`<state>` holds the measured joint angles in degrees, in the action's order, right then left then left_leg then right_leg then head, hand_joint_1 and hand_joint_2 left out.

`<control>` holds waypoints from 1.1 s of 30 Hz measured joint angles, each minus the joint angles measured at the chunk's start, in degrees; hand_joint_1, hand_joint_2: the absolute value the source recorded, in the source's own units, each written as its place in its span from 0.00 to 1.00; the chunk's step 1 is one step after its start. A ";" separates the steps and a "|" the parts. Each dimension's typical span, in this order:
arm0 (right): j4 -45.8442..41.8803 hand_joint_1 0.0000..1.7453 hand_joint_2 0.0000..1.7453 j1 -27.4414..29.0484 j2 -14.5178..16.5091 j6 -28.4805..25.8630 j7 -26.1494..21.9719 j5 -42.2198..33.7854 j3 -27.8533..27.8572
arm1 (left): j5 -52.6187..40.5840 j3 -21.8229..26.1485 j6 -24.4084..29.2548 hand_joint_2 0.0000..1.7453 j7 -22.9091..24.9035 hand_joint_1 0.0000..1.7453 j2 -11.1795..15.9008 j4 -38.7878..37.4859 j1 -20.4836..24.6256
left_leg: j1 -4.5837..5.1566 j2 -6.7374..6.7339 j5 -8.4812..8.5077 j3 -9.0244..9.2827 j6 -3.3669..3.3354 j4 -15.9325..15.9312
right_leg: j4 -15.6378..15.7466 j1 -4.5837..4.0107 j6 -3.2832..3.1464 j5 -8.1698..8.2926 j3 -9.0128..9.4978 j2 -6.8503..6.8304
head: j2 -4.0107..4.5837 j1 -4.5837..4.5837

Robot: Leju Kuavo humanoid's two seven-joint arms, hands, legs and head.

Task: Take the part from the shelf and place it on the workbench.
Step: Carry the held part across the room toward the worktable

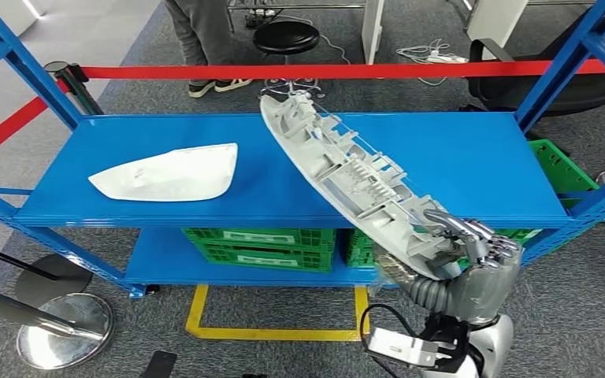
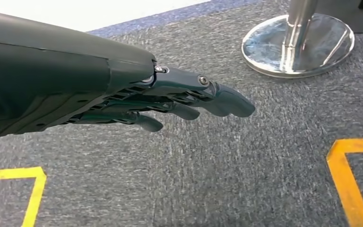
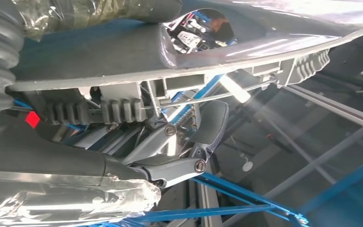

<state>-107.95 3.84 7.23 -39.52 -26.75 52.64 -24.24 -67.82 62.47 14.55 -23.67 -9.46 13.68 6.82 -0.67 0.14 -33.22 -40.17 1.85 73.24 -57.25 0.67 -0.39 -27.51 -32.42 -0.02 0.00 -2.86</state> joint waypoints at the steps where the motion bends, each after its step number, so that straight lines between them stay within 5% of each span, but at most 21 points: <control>1: -0.01 1.00 1.00 0.04 0.00 0.00 0.00 -0.01 0.02 | 0.00 0.00 0.00 1.00 0.01 0.00 0.01 0.00 0.01 | -0.02 0.00 1.88 1.08 -0.07 -2.39 | -0.02 0.00 0.05 -0.03 0.10 0.06 | 0.00 0.00; 3: -0.06 1.00 1.00 0.04 0.00 0.00 0.00 -0.01 0.03 | 0.00 0.00 0.01 1.00 0.01 0.00 0.03 0.00 0.10 | 0.05 0.00 5.83 4.78 -0.45 -10.14 | -0.14 -0.13 0.32 -0.19 0.26 0.17 | 0.00 0.00; 5: -0.11 1.00 1.00 0.03 0.00 -0.01 -0.02 -0.09 0.04 | -0.01 0.00 0.05 1.00 0.04 0.00 0.03 0.00 0.23 | 0.22 0.01 7.06 6.93 -0.92 -14.96 | -0.31 -0.35 0.80 -0.24 0.03 0.20 | 0.00 0.06; 9: -0.39 1.00 1.00 0.05 -0.02 -0.02 -0.08 -0.87 0.09 | -0.13 0.00 0.96 1.00 0.48 0.00 0.01 0.00 0.23 | 0.19 0.00 7.13 6.85 -2.21 -15.82 | -1.22 -0.29 1.98 -1.03 -0.80 0.11 | 0.00 0.18; 13: -0.92 1.00 1.00 0.01 -0.28 -0.02 -0.07 -1.75 0.17 | -0.23 0.00 1.64 1.00 0.71 0.00 -0.04 0.00 0.42 | 0.13 -0.08 7.52 6.63 -3.06 -16.01 | -13.76 -0.12 2.62 -7.76 -6.36 0.08 | 0.00 0.48; 14: -0.92 1.00 1.00 0.02 -0.48 -0.02 0.01 -2.09 0.21 | -0.24 0.00 1.77 1.00 0.73 0.00 -0.05 0.00 0.41 | 0.17 -0.10 7.57 6.57 -3.10 -15.99 | -16.10 -0.12 2.70 -8.39 -7.31 0.08 | 0.00 0.48; 16: -0.98 1.00 1.00 -0.01 -0.90 -0.02 0.22 -2.74 0.26 | -0.23 0.00 1.93 1.00 0.84 0.00 -0.07 0.00 0.40 | 0.19 -0.08 7.69 6.56 -3.10 -15.95 | -14.36 -0.10 2.66 -6.52 -6.09 0.07 | 0.00 0.49; 19: -1.45 1.00 1.00 -0.39 -1.38 -0.02 0.52 -3.33 0.29 | -0.26 0.00 2.03 1.00 0.94 0.00 -0.09 0.00 0.42 | 0.38 -0.01 7.90 6.44 -2.67 -15.78 | -3.02 -0.19 2.20 -1.84 0.00 0.08 | 0.00 0.47; 21: -1.75 1.00 1.00 -0.63 -1.62 -0.02 0.86 -3.59 0.29 | -0.30 0.00 2.07 1.00 0.95 0.00 -0.09 0.00 0.41 | 0.54 -0.01 8.24 6.01 -2.02 -15.61 | -0.36 -0.34 1.82 -1.35 1.23 0.20 | 0.00 0.41; 24: -1.92 1.00 1.00 -0.59 -1.90 -0.02 1.25 -3.88 0.35 | -0.33 0.00 2.26 1.00 0.96 0.00 -0.05 0.00 0.33 | 0.39 0.00 7.86 5.45 -1.12 -15.02 | -0.21 -0.18 0.83 -0.60 0.80 0.11 | 0.00 0.39; 26: -2.07 1.00 1.00 -0.61 -1.96 -0.02 1.23 -4.05 0.39 | -0.33 0.00 2.47 1.00 0.96 0.00 0.00 0.00 0.28 | 0.22 0.02 4.41 4.07 -0.57 -11.25 | 0.05 0.04 0.08 0.07 0.34 -0.14 | 0.00 0.16; 29: -2.21 1.00 1.00 -0.49 -2.04 -0.02 1.18 -4.29 0.49 | -0.43 0.00 2.73 1.00 0.99 0.00 0.02 0.00 0.13 | 0.00 0.01 -1.57 1.20 0.04 -1.47 | -0.08 -0.05 -0.17 0.93 -0.91 -0.23 | 0.00 -0.01; 31: -2.24 1.00 1.00 -0.29 -2.07 -0.02 1.11 -4.45 0.57 | -0.50 0.00 2.84 1.00 1.05 0.00 0.02 0.00 0.06 | 0.00 0.01 -1.14 2.65 0.02 -1.63 | -0.31 -0.07 -0.02 1.50 -1.85 -0.19 | 0.00 -0.02; 33: -2.34 1.00 1.00 -0.14 -2.08 -0.03 1.03 -4.58 0.63 | -0.54 -0.01 2.91 1.00 1.14 0.00 0.10 0.00 0.12 | 0.06 0.02 1.63 7.42 -0.39 -8.78 | -0.53 -0.07 0.31 1.99 -2.54 -0.12 | 0.00 -0.03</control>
<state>-110.29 3.70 5.16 -39.55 -25.72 48.05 -23.61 -68.36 62.46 17.46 -22.53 -9.36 13.68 6.94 -0.61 0.16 -31.59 -32.74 1.46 64.46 -57.78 0.59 -0.08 -25.52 -34.96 -0.14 0.00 -2.88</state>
